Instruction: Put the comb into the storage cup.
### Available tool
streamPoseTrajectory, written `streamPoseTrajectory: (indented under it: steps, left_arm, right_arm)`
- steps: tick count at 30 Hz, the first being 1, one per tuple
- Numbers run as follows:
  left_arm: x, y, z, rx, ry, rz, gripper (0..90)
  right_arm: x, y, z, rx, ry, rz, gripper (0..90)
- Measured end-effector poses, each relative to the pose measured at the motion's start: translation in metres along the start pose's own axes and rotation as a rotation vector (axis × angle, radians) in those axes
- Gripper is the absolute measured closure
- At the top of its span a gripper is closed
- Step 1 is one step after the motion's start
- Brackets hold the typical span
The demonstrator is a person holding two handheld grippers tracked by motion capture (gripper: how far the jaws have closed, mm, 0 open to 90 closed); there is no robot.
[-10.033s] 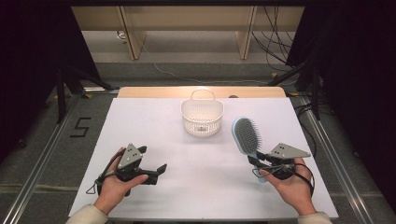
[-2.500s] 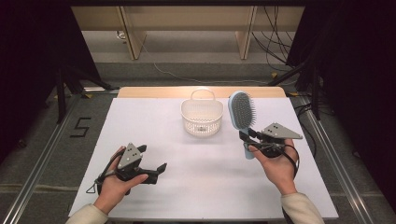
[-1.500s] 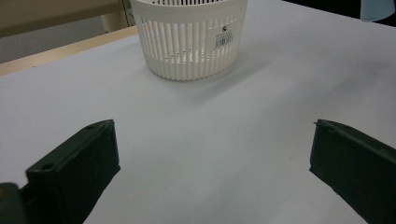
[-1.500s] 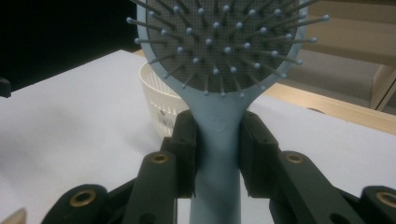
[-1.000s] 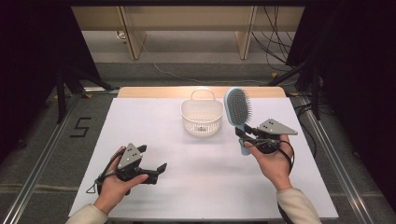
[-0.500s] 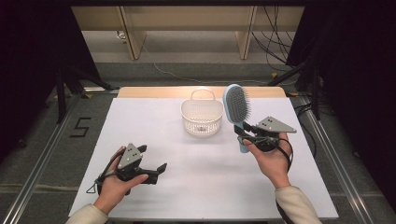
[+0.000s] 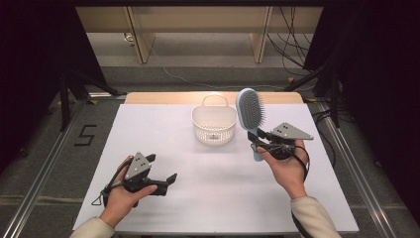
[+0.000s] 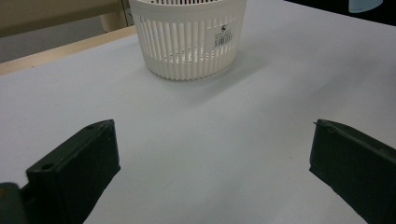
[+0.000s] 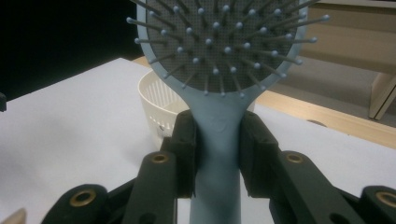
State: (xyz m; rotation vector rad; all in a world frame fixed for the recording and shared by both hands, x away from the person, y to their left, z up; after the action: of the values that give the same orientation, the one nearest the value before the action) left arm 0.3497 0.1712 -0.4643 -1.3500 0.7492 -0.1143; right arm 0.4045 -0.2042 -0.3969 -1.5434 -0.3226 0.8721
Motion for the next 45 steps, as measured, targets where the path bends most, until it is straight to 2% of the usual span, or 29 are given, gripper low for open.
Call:
streamPoseTrajectory:
  steps: [45]
  left_arm:
    - [0.0003,-0.0001,-0.0003,-0.001,0.003,-0.001,1.0]
  right_arm:
    - [0.0094,-0.0056,-0.0007,-0.01,0.002,-0.006,70.4]
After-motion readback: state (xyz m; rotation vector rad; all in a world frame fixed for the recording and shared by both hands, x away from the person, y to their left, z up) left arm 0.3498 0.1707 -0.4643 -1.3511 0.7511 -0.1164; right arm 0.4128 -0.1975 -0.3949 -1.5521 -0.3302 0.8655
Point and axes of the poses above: each handheld gripper's, and its own axes: x roughly forward along the jaws, y roughly out of its underside, z roughly to its left, the point moved 2 cm from there along x, roughly forward along the jaws, and after that the axes turned 8 degrees about -y, right-handed, at the moved point
